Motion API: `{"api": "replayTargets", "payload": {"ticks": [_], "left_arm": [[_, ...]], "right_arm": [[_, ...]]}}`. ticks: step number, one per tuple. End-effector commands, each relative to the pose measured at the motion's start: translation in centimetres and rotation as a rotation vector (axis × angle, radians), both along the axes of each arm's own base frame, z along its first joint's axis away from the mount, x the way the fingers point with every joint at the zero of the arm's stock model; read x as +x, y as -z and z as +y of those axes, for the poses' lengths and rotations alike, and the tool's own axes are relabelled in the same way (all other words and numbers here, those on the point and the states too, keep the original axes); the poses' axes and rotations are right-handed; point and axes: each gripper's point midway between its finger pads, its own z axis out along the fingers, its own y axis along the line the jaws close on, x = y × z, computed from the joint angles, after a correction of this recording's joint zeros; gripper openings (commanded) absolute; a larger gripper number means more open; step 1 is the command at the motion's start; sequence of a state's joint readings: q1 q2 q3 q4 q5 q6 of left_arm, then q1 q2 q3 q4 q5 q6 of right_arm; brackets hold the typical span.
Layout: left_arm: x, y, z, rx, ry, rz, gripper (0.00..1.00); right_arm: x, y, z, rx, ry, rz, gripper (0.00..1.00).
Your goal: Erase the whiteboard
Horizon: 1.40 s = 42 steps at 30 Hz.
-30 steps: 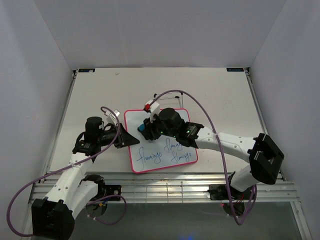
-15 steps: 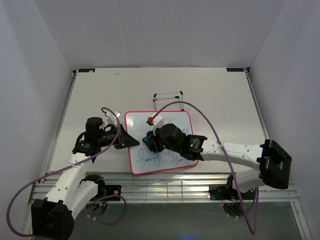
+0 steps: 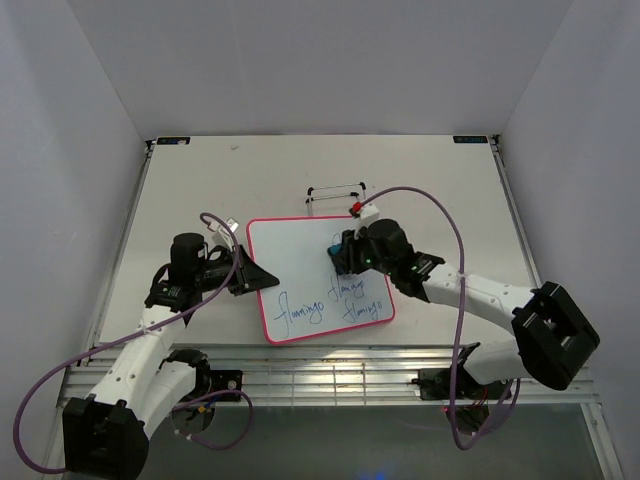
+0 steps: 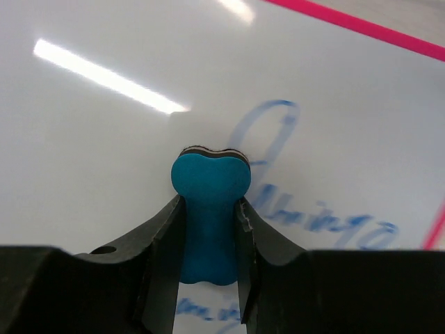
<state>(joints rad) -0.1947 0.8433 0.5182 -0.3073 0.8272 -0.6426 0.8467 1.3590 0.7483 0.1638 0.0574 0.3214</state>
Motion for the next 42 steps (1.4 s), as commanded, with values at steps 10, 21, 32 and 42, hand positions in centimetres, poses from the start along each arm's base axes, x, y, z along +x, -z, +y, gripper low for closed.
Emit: {"api": "replayTargets", "payload": {"ticks": [10, 21, 32, 42], "left_arm": [[0.0, -2.3, -1.2, 0.019, 0.153, -0.287, 0.00], [-0.1, -2.0, -1.3, 0.015, 0.165, -0.269, 0.00], [-0.2, -2.0, -1.3, 0.013, 0.168, -0.270, 0.00], [-0.2, -1.9, -1.4, 0.012, 0.172, -0.267, 0.00]], "right_arm": [[-1.7, 11.4, -11.4, -0.224, 0.068, 0.453, 0.15], [-1.6, 0.5, 0.5, -0.021, -0.248, 0.286, 0.14], [3.9, 4.9, -3.5, -0.227, -0.027, 0.303, 0.13], [6.3, 7.1, -9.2, -0.304, 0.083, 0.378, 0.11]]}}
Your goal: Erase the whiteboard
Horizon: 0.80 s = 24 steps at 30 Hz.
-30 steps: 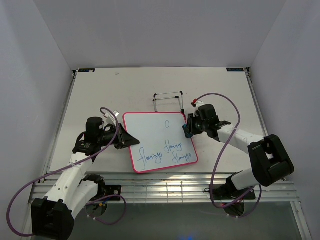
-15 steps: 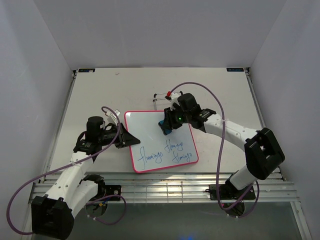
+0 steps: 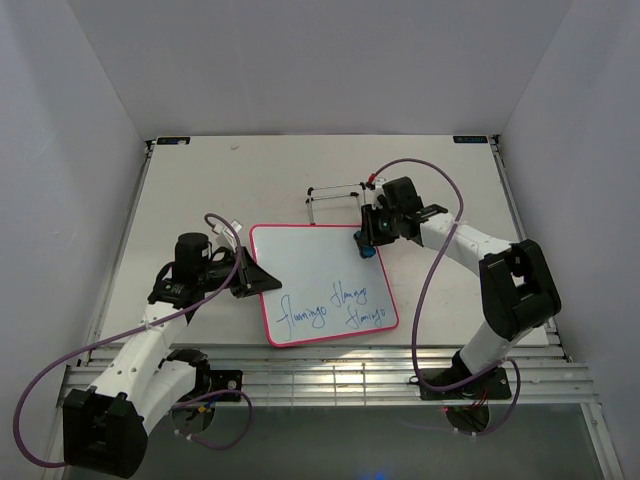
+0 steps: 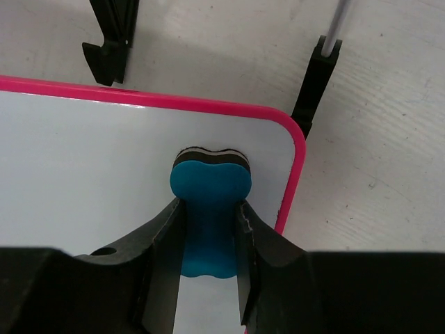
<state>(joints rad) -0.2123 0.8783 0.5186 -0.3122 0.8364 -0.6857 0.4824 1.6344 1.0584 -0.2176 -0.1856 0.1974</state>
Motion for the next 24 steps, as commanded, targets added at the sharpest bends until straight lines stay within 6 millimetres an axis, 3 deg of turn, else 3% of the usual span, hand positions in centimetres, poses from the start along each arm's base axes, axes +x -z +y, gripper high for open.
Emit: {"api": "replayTargets", "payload": {"ticks": [1, 4, 7, 8, 10, 11, 13, 14, 17, 22, 24], "left_arm": [[0.2, -2.5, -0.9, 0.019, 0.163, -0.347, 0.00], [0.2, -2.4, -0.9, 0.021, 0.159, -0.346, 0.00], [0.3, -2.4, -0.9, 0.023, 0.156, -0.343, 0.00], [0.3, -2.3, -0.9, 0.025, 0.155, -0.337, 0.00], [0.4, -2.3, -0.9, 0.025, 0.154, -0.339, 0.00], [0.4, -2.2, -0.9, 0.027, 0.153, -0.334, 0.00], [0.4, -2.1, -0.9, 0.029, 0.152, -0.331, 0.00], [0.5, -2.2, -0.9, 0.029, 0.150, -0.334, 0.00], [0.5, -2.1, -0.8, 0.034, 0.146, -0.329, 0.00], [1.0, -1.6, -0.5, 0.057, 0.112, -0.314, 0.00], [1.0, -1.5, -0.6, 0.058, 0.116, -0.309, 0.00]], "right_arm": [[-1.6, 2.4, -0.8, -0.111, -0.042, 0.081, 0.11], [-1.9, 0.2, 2.1, -0.061, -0.106, 0.040, 0.11], [-4.2, -2.0, 6.3, 0.017, -0.223, 0.008, 0.11], [-5.8, -3.4, 8.6, 0.059, -0.293, -0.034, 0.11], [-8.0, -4.7, 10.9, 0.107, -0.354, -0.063, 0.11], [-10.4, -6.0, 12.7, 0.142, -0.417, -0.091, 0.10], [-12.4, -6.7, 14.5, 0.195, -0.444, -0.118, 0.10], [-14.3, -7.4, 15.5, 0.216, -0.482, -0.130, 0.09], [-16.6, -7.4, 16.4, 0.190, -0.480, -0.140, 0.09], [-17.2, -6.4, 14.6, 0.068, -0.325, -0.179, 0.08], [-18.5, -6.0, 14.4, 0.046, -0.293, -0.179, 0.08]]}}
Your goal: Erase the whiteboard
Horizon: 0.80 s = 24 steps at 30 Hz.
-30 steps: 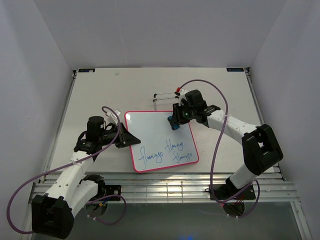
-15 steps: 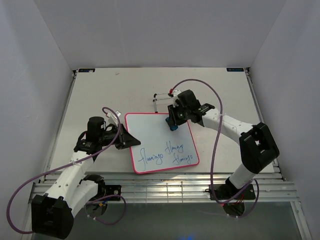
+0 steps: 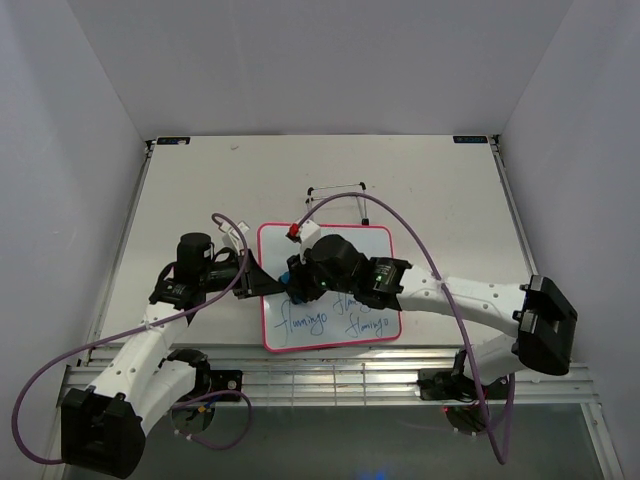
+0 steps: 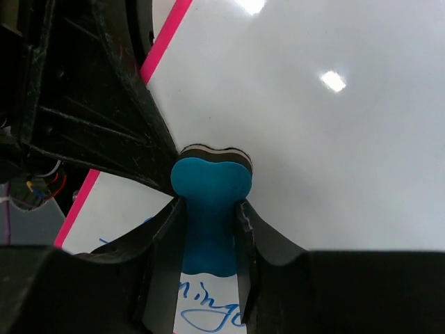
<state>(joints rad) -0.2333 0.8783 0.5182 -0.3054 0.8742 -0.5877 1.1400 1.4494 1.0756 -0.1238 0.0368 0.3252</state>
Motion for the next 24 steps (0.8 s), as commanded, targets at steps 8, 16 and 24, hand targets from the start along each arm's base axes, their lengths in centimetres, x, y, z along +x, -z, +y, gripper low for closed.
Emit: {"api": "replayTargets", "payload": {"ticks": [8, 16, 24], "left_arm": [[2.0, -1.1, -0.1, 0.037, 0.017, -0.211, 0.00], [2.1, -0.9, -0.2, 0.028, 0.010, -0.195, 0.00], [2.1, -0.8, -0.3, 0.028, 0.014, -0.186, 0.00]], "right_arm": [[-4.6, 6.0, -4.5, -0.256, 0.186, -0.009, 0.08], [-7.0, 5.6, -2.5, -0.240, 0.137, -0.066, 0.08], [-10.1, 4.1, 2.1, -0.210, -0.022, -0.149, 0.08]]}}
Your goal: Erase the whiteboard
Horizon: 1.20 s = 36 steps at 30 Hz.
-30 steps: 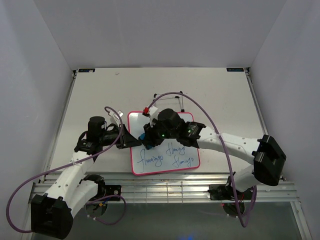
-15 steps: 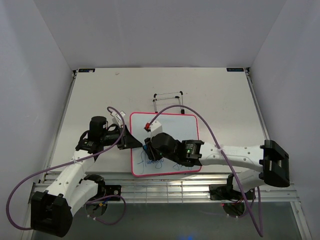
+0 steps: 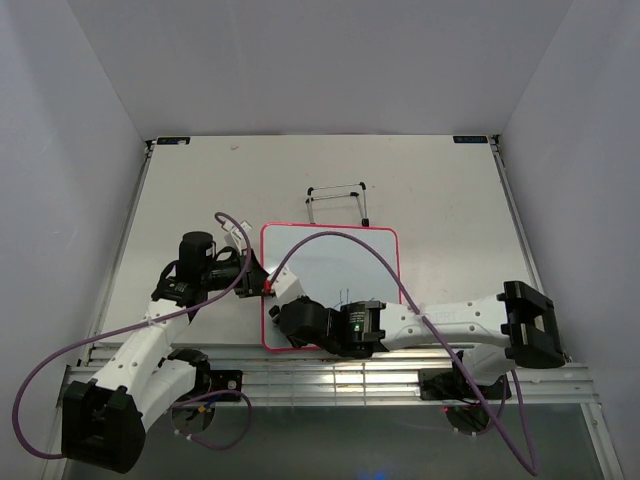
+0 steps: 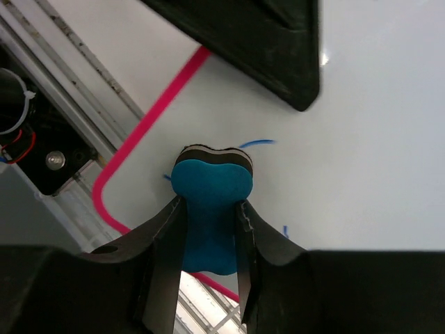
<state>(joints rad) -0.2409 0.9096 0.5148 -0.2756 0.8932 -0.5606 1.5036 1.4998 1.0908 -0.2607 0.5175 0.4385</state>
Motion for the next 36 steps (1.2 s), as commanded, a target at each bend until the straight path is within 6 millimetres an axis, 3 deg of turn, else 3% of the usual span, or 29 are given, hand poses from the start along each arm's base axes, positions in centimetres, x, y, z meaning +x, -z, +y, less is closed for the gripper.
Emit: {"api": "replayTargets", "payload": {"ticks": [1, 5, 10, 15, 20, 26, 31, 36], "left_arm": [[2.0, -1.0, 0.0, 0.026, -0.018, -0.167, 0.00], [1.9, -1.0, 0.0, 0.023, -0.014, -0.161, 0.00], [1.7, -0.9, -0.2, 0.011, -0.001, -0.149, 0.00], [1.7, -0.9, -0.2, 0.009, -0.001, -0.143, 0.00], [1.4, -0.5, -0.5, 0.012, 0.012, -0.124, 0.00], [1.3, -0.3, -0.7, 0.013, 0.027, -0.116, 0.00], [1.1, -0.4, -0.8, 0.006, 0.040, -0.116, 0.00], [0.9, -0.4, -1.0, 0.000, 0.054, -0.114, 0.00]], "right_arm": [[-2.8, 1.3, 1.8, -0.054, -0.114, 0.011, 0.08], [-1.9, 1.1, 1.1, -0.083, -0.055, -0.019, 0.08], [2.2, 0.4, -0.5, -0.093, 0.078, -0.070, 0.08], [6.4, 1.8, -3.9, -0.142, 0.214, -0.090, 0.08], [7.9, 2.2, -6.1, -0.158, 0.271, -0.097, 0.08], [7.4, 0.3, -3.6, -0.096, 0.210, -0.094, 0.08], [4.7, -0.7, 1.0, -0.041, 0.079, -0.082, 0.08], [4.5, -0.9, 2.4, -0.036, 0.056, -0.092, 0.08]]}}
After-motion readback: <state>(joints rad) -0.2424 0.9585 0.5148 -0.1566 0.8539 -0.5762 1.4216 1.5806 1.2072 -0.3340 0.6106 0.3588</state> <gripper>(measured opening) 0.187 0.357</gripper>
